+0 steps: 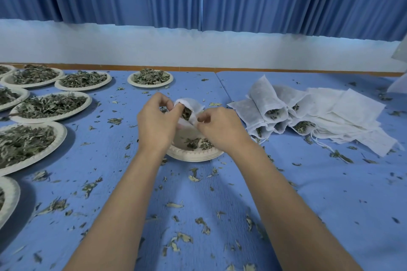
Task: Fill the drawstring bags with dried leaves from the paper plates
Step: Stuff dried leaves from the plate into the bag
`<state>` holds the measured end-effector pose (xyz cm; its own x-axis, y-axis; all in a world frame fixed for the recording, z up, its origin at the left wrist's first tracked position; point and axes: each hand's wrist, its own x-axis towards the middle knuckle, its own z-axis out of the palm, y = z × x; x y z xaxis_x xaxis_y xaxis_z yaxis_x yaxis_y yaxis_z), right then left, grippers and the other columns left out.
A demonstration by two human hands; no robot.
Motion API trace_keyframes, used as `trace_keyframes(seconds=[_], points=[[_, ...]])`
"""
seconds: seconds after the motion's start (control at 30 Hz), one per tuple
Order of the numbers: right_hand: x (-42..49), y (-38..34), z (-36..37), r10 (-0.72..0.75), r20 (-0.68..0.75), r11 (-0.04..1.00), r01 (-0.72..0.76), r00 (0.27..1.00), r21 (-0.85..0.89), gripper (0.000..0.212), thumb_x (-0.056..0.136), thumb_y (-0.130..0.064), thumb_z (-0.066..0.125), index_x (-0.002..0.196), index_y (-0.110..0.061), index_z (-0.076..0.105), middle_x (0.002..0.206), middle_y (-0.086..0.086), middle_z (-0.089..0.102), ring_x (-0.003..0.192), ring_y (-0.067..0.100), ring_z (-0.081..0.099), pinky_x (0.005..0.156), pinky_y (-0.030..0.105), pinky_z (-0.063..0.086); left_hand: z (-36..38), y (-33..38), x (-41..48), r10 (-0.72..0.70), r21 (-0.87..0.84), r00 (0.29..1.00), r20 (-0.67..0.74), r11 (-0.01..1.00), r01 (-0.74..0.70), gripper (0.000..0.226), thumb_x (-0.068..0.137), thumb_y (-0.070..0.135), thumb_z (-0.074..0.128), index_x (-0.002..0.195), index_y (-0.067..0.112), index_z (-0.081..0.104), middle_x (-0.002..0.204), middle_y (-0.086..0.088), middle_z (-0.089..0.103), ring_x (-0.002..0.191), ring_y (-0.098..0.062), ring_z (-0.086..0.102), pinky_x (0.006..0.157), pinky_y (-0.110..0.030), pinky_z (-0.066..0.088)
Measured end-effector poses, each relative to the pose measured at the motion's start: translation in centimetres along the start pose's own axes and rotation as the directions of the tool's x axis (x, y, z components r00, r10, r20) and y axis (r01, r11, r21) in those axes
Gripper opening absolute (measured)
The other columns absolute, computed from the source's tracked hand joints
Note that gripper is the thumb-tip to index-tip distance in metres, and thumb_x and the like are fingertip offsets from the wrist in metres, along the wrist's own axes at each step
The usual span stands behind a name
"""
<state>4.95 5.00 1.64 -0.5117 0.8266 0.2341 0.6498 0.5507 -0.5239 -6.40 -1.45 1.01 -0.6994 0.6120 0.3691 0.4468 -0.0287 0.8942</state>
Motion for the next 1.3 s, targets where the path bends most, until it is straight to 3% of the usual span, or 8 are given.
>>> trace_keyframes(seconds=[0.17,0.4,0.53,0.67,0.83,1.13,1.23,1.3], points=[[-0.1,0.2,0.2,0.036,0.262,0.964,0.036,0.964,-0.265,0.029,0.094,-0.027,0.049,0.111,-0.010,0.064,0.117,0.010,0.059,0.117,0.026,0.043,0.084,0.032,0.042,-0.2,-0.3,0.6,-0.125,-0.161,0.992,-0.018,0.980,0.120,0.021,0.087,0.014,0.063,0.072,0.015,0.049,0.085,0.003,0.054,0.050,-0.005,0.064,0.053,-0.025,0.057],[-0.2,-0.5,0.1,0.062,0.309,0.996,-0.041,0.949,-0.075,0.028,0.094,-0.023,0.047,0.106,-0.006,0.066,0.109,0.010,0.063,0.088,0.022,0.058,0.057,0.026,0.042,-0.7,-0.5,1.0,-0.250,-0.318,0.967,-0.054,0.922,0.221,0.023,0.090,0.018,0.064,0.072,0.014,0.049,0.071,0.001,0.049,0.041,-0.004,0.058,0.070,-0.041,0.059],[-0.2,-1.1,0.5,0.096,0.312,0.966,-0.164,0.945,0.198,0.026,0.093,-0.012,0.045,0.108,-0.003,0.064,0.110,0.014,0.065,0.099,0.030,0.064,0.089,0.042,0.053,-0.5,-0.5,0.9,-0.246,-0.324,0.967,-0.060,0.922,0.214,0.023,0.090,0.017,0.063,0.072,0.015,0.048,0.070,0.002,0.047,0.039,-0.004,0.057,0.074,-0.049,0.058],[0.1,-0.4,0.2,0.015,0.211,0.999,-0.022,0.977,0.032,0.043,0.088,-0.004,0.044,0.129,-0.013,0.056,0.136,0.007,0.052,0.122,0.023,0.050,0.094,0.028,0.043,-0.7,-0.5,1.1,-0.248,-0.353,0.966,-0.079,0.912,0.206,0.022,0.089,0.016,0.063,0.073,0.015,0.048,0.073,0.002,0.047,0.044,-0.008,0.061,0.072,-0.045,0.059],[-0.3,-0.6,0.3,-0.102,0.503,0.992,0.128,0.858,-0.018,0.061,0.085,0.002,0.035,0.139,-0.025,0.047,0.145,-0.003,0.045,0.136,0.018,0.033,0.102,0.022,0.031,-0.9,-0.6,1.4,-0.269,-0.369,0.959,-0.090,0.903,0.219,0.022,0.089,0.017,0.063,0.073,0.016,0.047,0.069,0.002,0.045,0.052,-0.015,0.064,0.072,-0.044,0.059],[-0.6,-0.8,-0.2,-0.206,0.515,0.977,0.208,0.832,0.053,0.035,0.088,-0.003,0.057,0.115,-0.022,0.070,0.115,-0.008,0.068,0.103,0.005,0.057,0.077,0.006,0.041,-0.7,-0.8,1.4,-0.264,-0.358,0.961,-0.088,0.908,0.216,0.024,0.088,0.015,0.063,0.070,0.016,0.047,0.068,0.002,0.046,0.055,-0.018,0.065,0.070,-0.046,0.059],[-0.5,-1.0,0.2,-0.218,0.469,0.968,0.250,0.856,-0.006,0.028,0.085,-0.006,0.062,0.107,-0.019,0.073,0.106,-0.002,0.071,0.101,0.011,0.060,0.085,0.023,0.050,-0.7,-0.8,1.3,-0.263,-0.360,0.961,-0.088,0.908,0.216,0.024,0.088,0.016,0.062,0.071,0.017,0.047,0.070,0.001,0.046,0.067,-0.030,0.069,0.074,-0.050,0.058],[-0.6,-1.2,0.5,-0.224,0.407,0.963,0.265,0.885,-0.048,0.026,0.083,-0.006,0.063,0.101,-0.019,0.075,0.099,-0.001,0.072,0.096,0.014,0.060,0.084,0.031,0.052,-0.7,-0.7,1.3,-0.259,-0.363,0.961,-0.095,0.908,0.209,0.024,0.089,0.016,0.062,0.071,0.016,0.046,0.069,0.001,0.046,0.060,-0.020,0.068,0.075,-0.048,0.058]])
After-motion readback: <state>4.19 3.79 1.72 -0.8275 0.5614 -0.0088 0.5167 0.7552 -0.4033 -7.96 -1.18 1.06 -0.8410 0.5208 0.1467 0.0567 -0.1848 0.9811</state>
